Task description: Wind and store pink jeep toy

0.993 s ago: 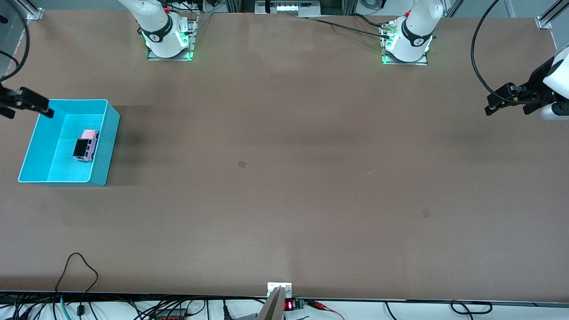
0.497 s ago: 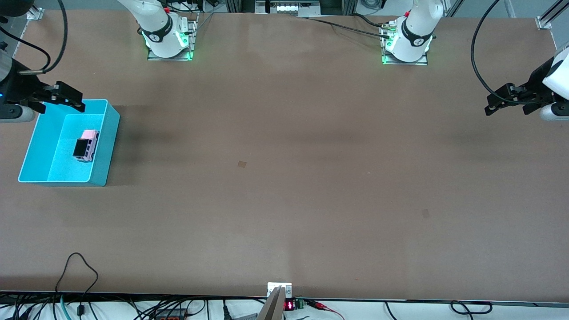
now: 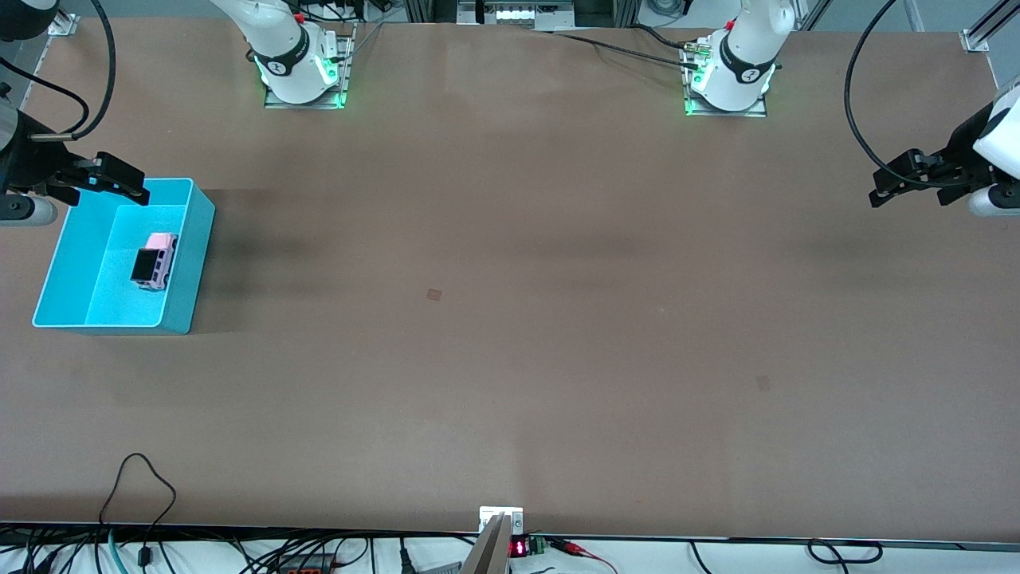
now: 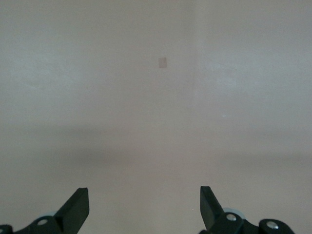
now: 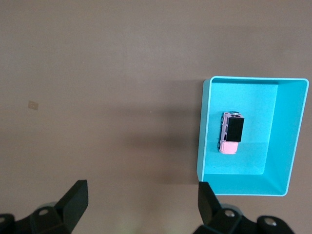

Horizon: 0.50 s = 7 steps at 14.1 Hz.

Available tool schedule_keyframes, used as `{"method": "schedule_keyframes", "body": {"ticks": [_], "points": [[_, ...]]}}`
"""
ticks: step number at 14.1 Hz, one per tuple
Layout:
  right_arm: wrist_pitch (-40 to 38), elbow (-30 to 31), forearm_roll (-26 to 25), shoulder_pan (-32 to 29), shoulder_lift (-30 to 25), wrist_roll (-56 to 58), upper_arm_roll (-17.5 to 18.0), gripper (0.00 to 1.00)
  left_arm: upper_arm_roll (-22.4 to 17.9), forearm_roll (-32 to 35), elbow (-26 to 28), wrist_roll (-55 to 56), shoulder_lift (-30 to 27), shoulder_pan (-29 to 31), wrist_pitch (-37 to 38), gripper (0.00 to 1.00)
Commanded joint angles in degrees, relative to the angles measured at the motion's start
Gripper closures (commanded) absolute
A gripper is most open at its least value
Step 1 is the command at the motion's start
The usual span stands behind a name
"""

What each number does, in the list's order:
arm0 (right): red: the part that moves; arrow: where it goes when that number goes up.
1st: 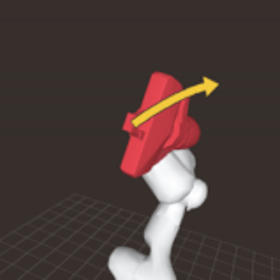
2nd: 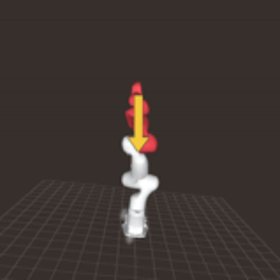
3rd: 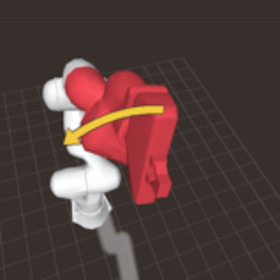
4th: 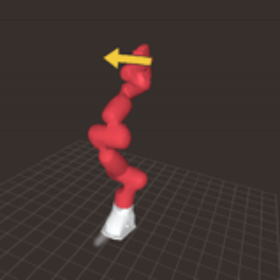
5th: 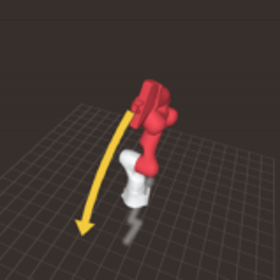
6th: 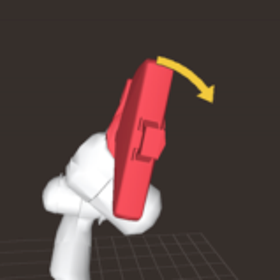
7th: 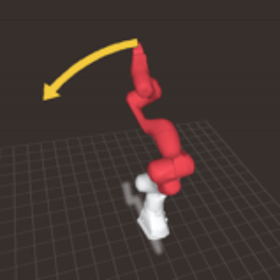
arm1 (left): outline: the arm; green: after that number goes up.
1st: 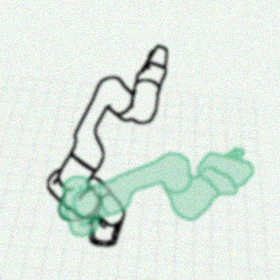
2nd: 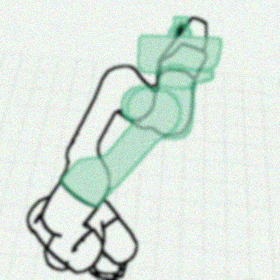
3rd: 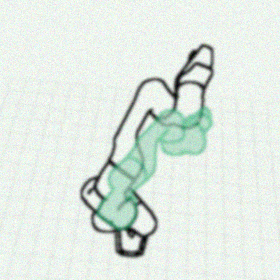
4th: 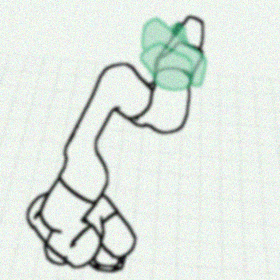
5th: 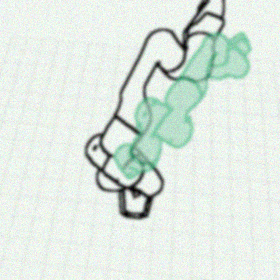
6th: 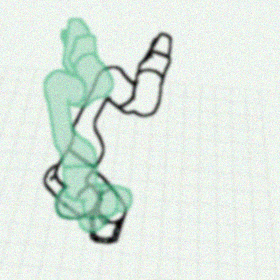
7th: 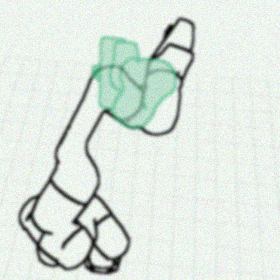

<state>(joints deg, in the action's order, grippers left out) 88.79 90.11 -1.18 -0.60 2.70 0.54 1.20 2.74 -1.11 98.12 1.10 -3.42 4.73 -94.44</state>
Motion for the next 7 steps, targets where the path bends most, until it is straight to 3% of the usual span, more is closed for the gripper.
{"method": "schedule_keyframes", "body": {"ticks": [1, 7], "points": [[-1.17, -1.52, -1.02, 0.16, 0.73, -0.36, 0.12, 0.00, 0.16, -0.82, 1.29, -0.40, -1.33, 0.54, -0.04, 0.00], [-1.34, -1.52, -0.67, 0.08, 0.82, -0.45, 0.12, 0.00, 0.07, -0.82, 1.29, -0.40, -1.33, 0.54, -0.22, 0.00]]}}
